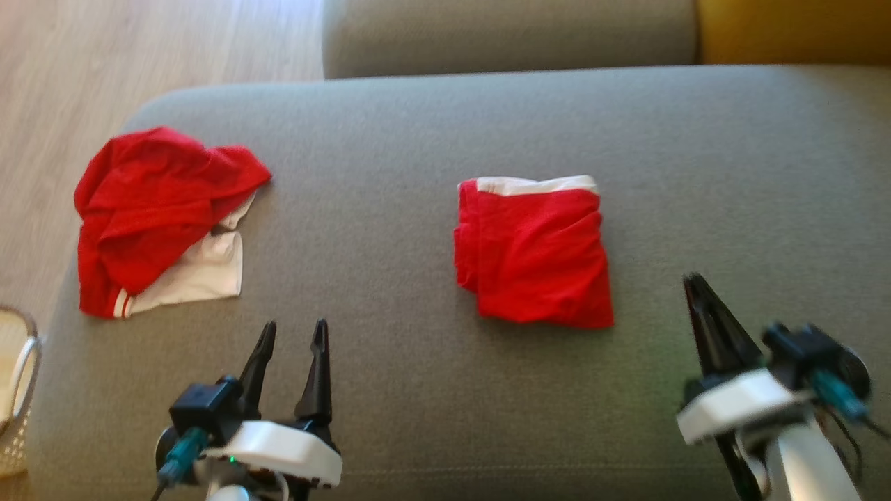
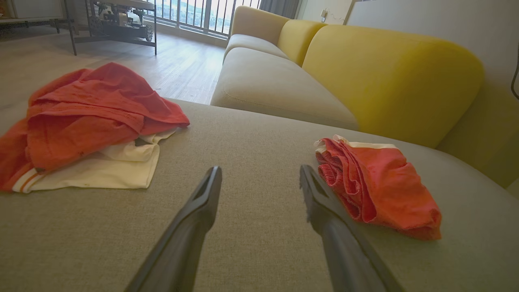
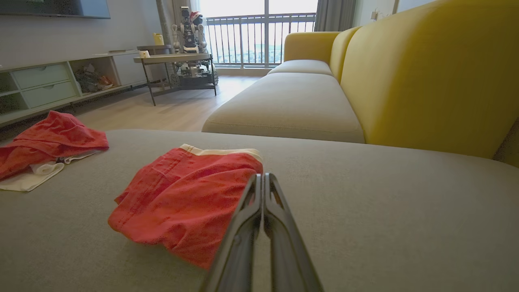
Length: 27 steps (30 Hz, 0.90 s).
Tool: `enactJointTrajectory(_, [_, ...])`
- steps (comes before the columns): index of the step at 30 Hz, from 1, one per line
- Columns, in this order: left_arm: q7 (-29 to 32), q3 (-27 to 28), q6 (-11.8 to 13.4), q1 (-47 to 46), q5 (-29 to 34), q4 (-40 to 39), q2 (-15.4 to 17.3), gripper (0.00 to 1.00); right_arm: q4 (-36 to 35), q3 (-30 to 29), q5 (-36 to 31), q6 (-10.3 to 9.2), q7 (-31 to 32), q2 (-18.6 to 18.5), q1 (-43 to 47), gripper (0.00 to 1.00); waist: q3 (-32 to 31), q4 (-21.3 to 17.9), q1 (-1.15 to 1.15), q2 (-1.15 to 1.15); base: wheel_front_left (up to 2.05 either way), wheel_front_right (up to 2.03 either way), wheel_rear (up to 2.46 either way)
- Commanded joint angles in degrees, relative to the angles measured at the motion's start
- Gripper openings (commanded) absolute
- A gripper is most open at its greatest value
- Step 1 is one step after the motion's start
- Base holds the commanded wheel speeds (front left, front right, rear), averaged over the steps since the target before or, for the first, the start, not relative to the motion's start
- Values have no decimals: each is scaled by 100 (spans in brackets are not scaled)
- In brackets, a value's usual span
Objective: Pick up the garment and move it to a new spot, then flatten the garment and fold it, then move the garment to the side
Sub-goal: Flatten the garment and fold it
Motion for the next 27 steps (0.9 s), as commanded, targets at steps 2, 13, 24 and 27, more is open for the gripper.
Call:
enactJointTrajectory(2, [-70,106,-38,-420,26,-209,2,100,17,330,-37,-2,34,-3,-709,0,294,193,0,0,0,0,0])
enactJointTrajectory(13, [-70,-110,-32,-769,-26,-158,2,100,1749,288,-362,-2,90,-3,-1942,0,797,715,0,0,0,0,0])
enactJointTrajectory(24, [-70,-243,-10,-952,-83,-143,2,100,3307,-272,-916,-2,158,-3,-2963,0,1072,1050,0,0,0,0,0])
enactJointTrajectory(27, [-70,-249,-2,-971,-97,-142,2,100,3653,-481,-1188,-2,243,-3,-3068,0,1100,1086,0,0,0,0,0])
